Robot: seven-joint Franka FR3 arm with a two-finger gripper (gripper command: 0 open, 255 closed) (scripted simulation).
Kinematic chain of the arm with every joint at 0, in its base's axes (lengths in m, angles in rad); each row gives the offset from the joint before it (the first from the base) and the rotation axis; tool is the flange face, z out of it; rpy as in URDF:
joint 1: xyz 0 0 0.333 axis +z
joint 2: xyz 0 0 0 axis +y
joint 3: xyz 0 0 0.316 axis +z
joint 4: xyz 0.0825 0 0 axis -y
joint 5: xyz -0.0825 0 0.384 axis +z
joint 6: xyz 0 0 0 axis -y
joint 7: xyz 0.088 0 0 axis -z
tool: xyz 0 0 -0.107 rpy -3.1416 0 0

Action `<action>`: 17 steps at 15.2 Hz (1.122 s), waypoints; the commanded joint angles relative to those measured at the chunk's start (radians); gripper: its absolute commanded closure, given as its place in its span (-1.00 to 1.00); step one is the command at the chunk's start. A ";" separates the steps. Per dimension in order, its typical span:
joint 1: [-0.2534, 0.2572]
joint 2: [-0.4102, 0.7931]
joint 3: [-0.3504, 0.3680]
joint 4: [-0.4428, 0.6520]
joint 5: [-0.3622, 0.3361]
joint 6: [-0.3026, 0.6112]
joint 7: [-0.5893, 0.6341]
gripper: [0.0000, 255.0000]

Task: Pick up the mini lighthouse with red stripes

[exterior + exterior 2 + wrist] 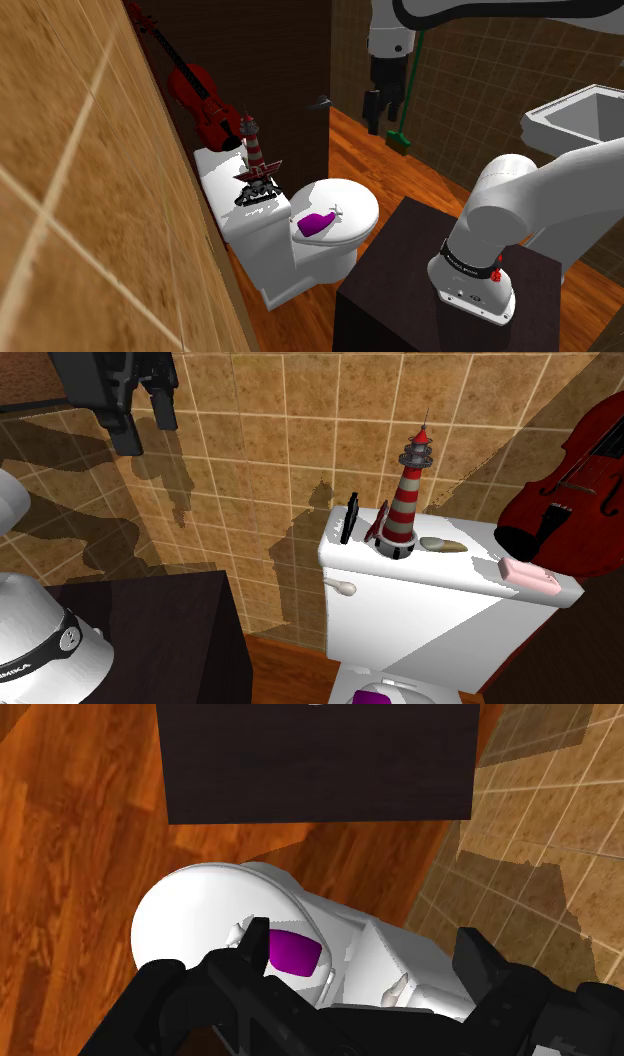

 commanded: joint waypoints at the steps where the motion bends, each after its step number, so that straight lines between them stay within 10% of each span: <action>1: 0.000 0.000 0.000 0.000 0.000 0.000 0.000 -1.00; 17: -0.014 0.368 0.137 0.071 0.054 0.631 0.191 -1.00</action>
